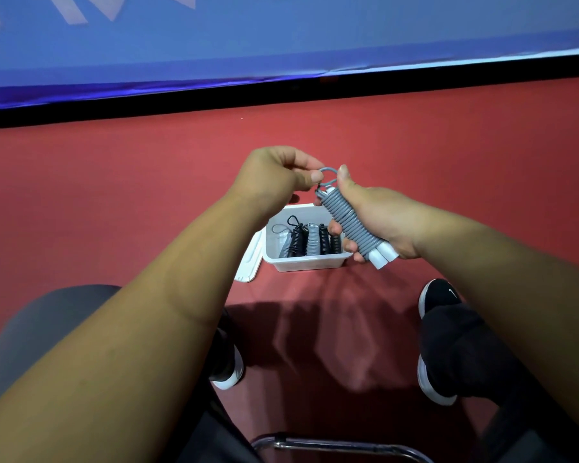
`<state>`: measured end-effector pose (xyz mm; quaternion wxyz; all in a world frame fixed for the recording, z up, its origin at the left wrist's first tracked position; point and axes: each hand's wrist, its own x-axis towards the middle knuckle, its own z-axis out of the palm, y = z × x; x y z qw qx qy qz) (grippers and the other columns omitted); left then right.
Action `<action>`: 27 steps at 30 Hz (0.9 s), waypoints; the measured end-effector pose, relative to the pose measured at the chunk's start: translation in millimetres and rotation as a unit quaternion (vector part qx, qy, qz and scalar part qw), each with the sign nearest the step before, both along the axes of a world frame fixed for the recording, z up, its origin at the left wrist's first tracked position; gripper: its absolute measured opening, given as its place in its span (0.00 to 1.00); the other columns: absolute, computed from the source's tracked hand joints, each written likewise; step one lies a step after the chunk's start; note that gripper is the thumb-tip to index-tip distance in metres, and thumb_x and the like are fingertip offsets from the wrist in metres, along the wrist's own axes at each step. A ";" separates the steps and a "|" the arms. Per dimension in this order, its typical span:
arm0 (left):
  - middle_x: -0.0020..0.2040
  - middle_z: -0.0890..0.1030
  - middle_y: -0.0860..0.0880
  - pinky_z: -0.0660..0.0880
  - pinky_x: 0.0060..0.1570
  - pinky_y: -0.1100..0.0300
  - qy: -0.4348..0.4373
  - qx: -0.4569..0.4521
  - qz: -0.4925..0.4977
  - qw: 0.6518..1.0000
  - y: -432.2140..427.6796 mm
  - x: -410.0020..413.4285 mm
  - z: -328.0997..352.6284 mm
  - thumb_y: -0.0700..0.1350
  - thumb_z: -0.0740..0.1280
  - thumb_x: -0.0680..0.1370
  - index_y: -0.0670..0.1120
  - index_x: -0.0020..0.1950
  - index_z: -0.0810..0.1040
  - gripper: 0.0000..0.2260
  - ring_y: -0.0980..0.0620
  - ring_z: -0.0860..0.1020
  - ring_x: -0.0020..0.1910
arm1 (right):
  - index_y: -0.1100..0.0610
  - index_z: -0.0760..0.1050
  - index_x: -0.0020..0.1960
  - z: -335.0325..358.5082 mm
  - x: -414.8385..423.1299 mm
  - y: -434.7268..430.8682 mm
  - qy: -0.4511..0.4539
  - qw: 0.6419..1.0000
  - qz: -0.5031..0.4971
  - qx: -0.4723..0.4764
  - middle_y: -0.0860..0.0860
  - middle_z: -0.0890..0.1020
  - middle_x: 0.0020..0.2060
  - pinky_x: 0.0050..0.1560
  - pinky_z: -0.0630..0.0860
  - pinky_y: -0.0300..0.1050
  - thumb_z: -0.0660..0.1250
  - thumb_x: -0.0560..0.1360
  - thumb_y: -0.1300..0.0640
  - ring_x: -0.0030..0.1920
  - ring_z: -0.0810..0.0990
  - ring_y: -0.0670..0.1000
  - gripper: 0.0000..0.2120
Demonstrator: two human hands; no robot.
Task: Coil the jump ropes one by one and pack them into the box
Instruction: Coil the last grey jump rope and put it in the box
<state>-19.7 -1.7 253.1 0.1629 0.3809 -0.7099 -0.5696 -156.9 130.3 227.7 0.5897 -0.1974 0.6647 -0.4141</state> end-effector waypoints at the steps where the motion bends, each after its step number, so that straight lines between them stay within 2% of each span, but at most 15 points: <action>1: 0.43 0.87 0.48 0.79 0.42 0.59 0.008 0.028 0.001 1.000 1.9 -0.8 -2.6 0.38 0.76 0.77 0.46 0.49 0.86 0.04 0.53 0.83 0.42 | 0.52 0.78 0.63 1.1 0.7 -0.6 -0.004 1.000 -0.006 0.002 0.54 0.82 0.39 0.34 0.78 0.49 0.56 0.77 0.23 0.27 0.75 0.53 0.35; 3: 0.44 0.86 0.45 0.80 0.42 0.58 0.026 0.061 0.006 0.998 5.4 -2.7 -8.9 0.36 0.74 0.78 0.43 0.49 0.85 0.03 0.50 0.83 0.42 | 0.54 0.77 0.62 2.2 1.8 -0.7 -0.005 1.000 -0.007 0.006 0.53 0.82 0.38 0.34 0.78 0.49 0.56 0.78 0.23 0.27 0.75 0.54 0.36; 5: 0.43 0.85 0.43 0.81 0.41 0.56 0.030 0.053 0.010 0.998 6.5 -4.2 -14.4 0.34 0.73 0.79 0.40 0.51 0.84 0.03 0.47 0.83 0.41 | 0.54 0.77 0.61 2.5 3.1 -0.4 -0.001 1.000 0.000 0.005 0.53 0.81 0.37 0.34 0.78 0.48 0.55 0.78 0.24 0.26 0.74 0.53 0.35; 8: 0.41 0.84 0.44 0.83 0.43 0.53 0.020 0.056 0.016 0.998 9.5 -4.9 -19.0 0.33 0.72 0.79 0.40 0.50 0.83 0.03 0.48 0.82 0.39 | 0.57 0.75 0.59 2.9 5.1 -0.5 0.009 1.000 0.000 0.001 0.54 0.80 0.38 0.33 0.78 0.48 0.54 0.79 0.24 0.26 0.74 0.53 0.37; 11: 0.36 0.82 0.46 0.83 0.47 0.50 0.023 0.045 0.022 0.998 12.1 -7.2 -23.4 0.32 0.72 0.79 0.41 0.47 0.82 0.05 0.47 0.80 0.37 | 0.57 0.76 0.55 4.6 7.9 0.9 0.021 1.000 -0.004 0.003 0.56 0.78 0.39 0.33 0.76 0.47 0.52 0.79 0.23 0.26 0.73 0.53 0.36; 14: 0.38 0.83 0.43 0.84 0.46 0.53 0.029 0.040 0.029 0.998 14.0 -8.5 -22.7 0.31 0.73 0.77 0.39 0.46 0.83 0.05 0.47 0.81 0.37 | 0.54 0.76 0.57 4.4 7.6 1.9 0.031 0.999 -0.013 -0.001 0.54 0.79 0.37 0.34 0.76 0.47 0.52 0.80 0.24 0.26 0.73 0.53 0.34; 19: 0.39 0.84 0.36 0.82 0.44 0.56 0.030 0.123 0.075 0.989 13.8 -11.6 -16.6 0.29 0.73 0.73 0.36 0.44 0.84 0.04 0.44 0.80 0.38 | 0.51 0.77 0.60 2.0 6.2 1.9 0.040 0.999 -0.006 -0.025 0.56 0.78 0.40 0.35 0.76 0.49 0.58 0.82 0.28 0.26 0.73 0.54 0.28; 22: 0.39 0.83 0.36 0.80 0.41 0.56 0.043 0.155 0.096 0.982 15.9 -14.8 -18.2 0.28 0.71 0.72 0.35 0.43 0.83 0.04 0.43 0.78 0.38 | 0.50 0.77 0.58 -1.5 7.2 1.0 0.065 0.997 -0.008 -0.046 0.58 0.79 0.40 0.35 0.78 0.52 0.59 0.82 0.30 0.26 0.74 0.55 0.24; 27: 0.42 0.83 0.35 0.81 0.48 0.54 0.068 0.185 0.085 0.977 18.7 -17.9 -18.1 0.28 0.69 0.74 0.34 0.47 0.84 0.05 0.43 0.80 0.41 | 0.49 0.76 0.54 -5.2 5.1 -2.8 0.103 0.992 -0.039 -0.063 0.58 0.78 0.36 0.35 0.79 0.53 0.58 0.84 0.35 0.26 0.75 0.56 0.19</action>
